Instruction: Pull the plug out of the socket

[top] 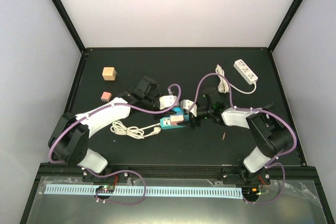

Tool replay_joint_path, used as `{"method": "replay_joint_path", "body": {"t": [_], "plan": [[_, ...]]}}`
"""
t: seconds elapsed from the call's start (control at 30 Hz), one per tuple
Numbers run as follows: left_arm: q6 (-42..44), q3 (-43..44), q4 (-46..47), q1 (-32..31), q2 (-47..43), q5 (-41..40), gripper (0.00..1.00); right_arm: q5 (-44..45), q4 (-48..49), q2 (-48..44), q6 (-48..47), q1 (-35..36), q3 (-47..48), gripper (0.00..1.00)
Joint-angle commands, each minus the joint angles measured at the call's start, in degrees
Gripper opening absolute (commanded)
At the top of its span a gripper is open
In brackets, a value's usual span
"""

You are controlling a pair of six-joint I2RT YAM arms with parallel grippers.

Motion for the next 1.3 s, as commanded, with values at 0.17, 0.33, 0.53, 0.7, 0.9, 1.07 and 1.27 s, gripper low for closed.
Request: {"method": "replay_joint_path", "body": {"t": [0.17, 0.33, 0.53, 0.7, 0.9, 1.07, 1.27], "plan": [[-2.4, -0.4, -7.6, 0.2, -1.0, 3.5, 0.02, -2.5, -3.5, 1.4, -3.6, 0.2, 2.7, 0.65], [-3.5, 0.3, -7.7, 0.2, -1.8, 4.4, 0.02, -2.4, -3.6, 1.6, -3.6, 0.3, 2.8, 0.51], [-4.7, 0.8, -7.5, 0.2, -3.0, 5.6, 0.02, -2.2, -4.0, 1.9, -3.7, 0.3, 3.1, 0.45], [-4.6, 0.9, -7.3, 0.2, -4.7, 5.7, 0.02, -1.3, -3.6, 2.0, -2.9, 0.3, 3.3, 0.44], [-4.4, 1.4, -8.1, 0.2, -6.0, 5.3, 0.02, 0.3, -2.9, 2.5, -2.0, 0.5, 3.6, 0.42], [-5.5, 1.7, -8.0, 0.3, -6.4, 5.4, 0.01, 2.9, -2.8, 2.5, -2.8, 1.7, 3.3, 0.4], [-5.8, 1.6, -7.8, 0.7, -6.6, 6.4, 0.01, 5.6, -2.8, 3.2, -3.0, 2.8, 3.6, 0.39]]}}
